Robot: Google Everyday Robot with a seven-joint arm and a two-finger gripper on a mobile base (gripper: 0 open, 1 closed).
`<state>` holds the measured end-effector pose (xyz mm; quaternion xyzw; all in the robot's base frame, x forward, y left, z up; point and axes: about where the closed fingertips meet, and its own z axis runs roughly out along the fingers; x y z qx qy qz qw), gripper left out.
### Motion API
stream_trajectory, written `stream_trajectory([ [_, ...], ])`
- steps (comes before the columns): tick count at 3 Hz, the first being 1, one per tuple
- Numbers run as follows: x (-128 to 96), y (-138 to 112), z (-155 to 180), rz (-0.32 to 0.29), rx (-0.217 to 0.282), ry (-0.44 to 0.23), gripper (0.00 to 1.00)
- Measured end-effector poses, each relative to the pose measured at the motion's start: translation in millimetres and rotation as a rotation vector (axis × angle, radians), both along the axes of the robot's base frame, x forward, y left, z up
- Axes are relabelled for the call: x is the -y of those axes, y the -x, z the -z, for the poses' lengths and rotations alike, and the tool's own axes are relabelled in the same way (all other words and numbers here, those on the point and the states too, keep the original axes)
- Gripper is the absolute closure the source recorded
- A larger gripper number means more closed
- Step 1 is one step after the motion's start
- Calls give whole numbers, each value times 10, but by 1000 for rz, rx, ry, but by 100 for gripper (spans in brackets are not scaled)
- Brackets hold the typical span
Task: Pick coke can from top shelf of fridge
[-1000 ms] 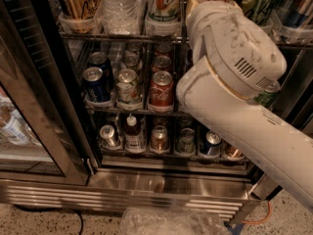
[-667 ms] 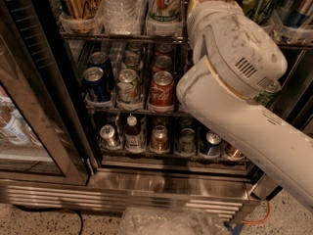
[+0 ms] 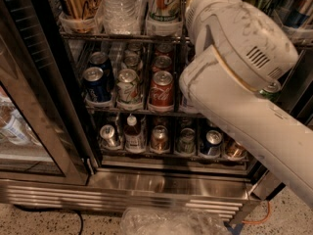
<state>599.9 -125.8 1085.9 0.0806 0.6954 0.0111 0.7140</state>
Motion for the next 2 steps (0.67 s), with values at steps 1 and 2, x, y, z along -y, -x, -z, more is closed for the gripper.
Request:
stream_trajectory([
  [1, -110, 94, -196, -65, 8, 6, 100],
  [2, -229, 362, -241, -137, -50, -2, 100],
])
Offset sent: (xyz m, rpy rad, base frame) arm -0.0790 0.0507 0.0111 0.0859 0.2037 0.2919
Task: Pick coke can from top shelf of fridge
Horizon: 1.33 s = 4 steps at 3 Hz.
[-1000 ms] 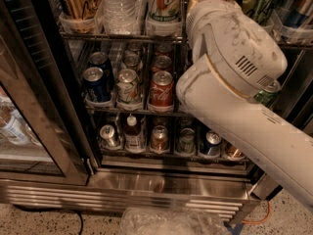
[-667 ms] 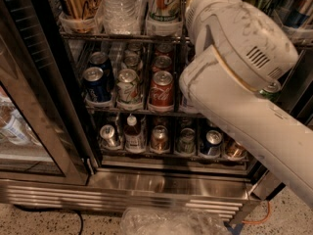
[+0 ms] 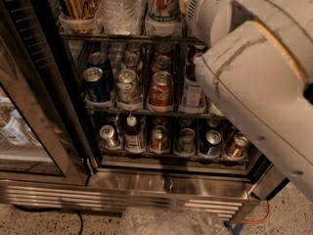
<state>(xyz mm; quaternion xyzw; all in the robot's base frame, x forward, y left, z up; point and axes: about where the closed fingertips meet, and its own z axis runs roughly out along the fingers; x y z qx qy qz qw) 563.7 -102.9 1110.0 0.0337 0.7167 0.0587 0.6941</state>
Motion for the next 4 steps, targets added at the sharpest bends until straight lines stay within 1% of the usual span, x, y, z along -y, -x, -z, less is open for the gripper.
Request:
stream_trajectory([
  [1, -114, 414, 158, -51, -120, -44, 100],
  [2, -171, 784, 298, -63, -207, -80, 100],
  [3, -180, 1083, 428, -58, -209, -88, 100],
  [4, -173, 1301, 626, -39, -182, -75, 100],
])
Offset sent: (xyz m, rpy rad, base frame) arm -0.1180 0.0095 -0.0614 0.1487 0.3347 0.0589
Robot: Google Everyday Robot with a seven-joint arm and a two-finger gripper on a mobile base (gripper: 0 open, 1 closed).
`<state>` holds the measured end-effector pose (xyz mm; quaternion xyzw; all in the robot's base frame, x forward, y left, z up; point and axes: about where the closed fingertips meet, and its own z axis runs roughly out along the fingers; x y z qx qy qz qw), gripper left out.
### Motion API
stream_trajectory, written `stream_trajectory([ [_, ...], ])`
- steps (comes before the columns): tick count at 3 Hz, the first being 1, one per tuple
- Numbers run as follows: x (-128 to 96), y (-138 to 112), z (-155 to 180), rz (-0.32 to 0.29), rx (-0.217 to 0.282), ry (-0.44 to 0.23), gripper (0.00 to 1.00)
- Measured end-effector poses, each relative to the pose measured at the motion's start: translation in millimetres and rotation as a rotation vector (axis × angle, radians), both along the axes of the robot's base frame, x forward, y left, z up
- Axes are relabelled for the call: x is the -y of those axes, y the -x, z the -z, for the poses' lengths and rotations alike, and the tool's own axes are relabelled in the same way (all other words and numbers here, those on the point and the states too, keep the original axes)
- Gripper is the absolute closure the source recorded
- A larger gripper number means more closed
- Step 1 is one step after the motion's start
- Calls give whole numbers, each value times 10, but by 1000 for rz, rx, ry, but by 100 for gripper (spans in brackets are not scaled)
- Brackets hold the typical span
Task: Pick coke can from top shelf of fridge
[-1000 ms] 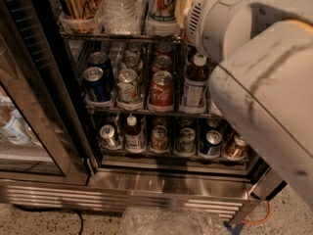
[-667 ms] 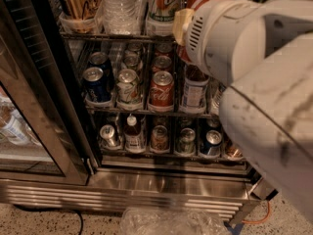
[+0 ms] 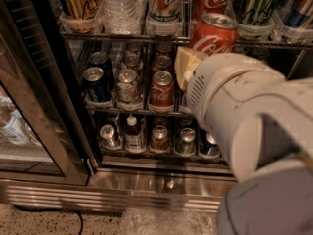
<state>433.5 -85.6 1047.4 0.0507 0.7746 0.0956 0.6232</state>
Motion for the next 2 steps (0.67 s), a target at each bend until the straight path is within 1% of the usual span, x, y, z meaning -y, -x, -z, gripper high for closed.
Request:
stream_trajectory([
  [1, 52, 104, 223, 0, 22, 49, 100],
  [2, 70, 153, 414, -27, 6, 49, 100],
])
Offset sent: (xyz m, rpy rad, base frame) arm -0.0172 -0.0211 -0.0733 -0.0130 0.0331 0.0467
